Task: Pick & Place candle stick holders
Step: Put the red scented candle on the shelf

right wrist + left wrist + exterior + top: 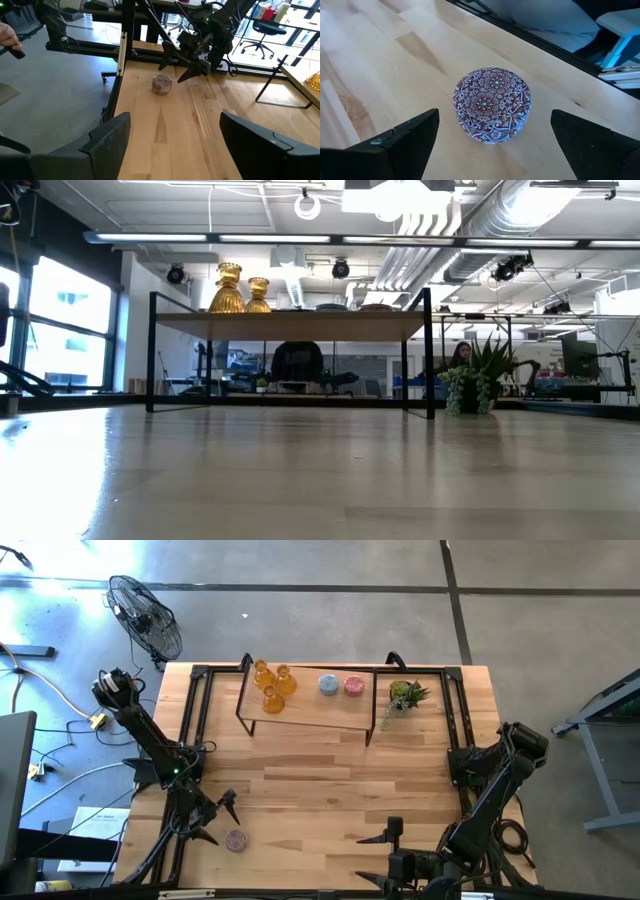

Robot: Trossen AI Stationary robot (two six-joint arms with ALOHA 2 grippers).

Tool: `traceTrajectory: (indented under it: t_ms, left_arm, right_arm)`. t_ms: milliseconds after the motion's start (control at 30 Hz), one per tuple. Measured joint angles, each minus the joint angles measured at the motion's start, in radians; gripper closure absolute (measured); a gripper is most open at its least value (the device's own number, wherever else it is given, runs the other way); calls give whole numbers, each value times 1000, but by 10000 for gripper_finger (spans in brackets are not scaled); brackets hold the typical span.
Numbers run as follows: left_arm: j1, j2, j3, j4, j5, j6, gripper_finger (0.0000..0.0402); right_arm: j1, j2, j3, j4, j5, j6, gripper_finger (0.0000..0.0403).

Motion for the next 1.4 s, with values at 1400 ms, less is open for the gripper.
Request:
traceTrajectory:
  t_ms: [1400]
  left_arm:
    - [0,213,-1,235,8,25,25]
  right_arm:
    - [0,0,0,0,0,-8,100]
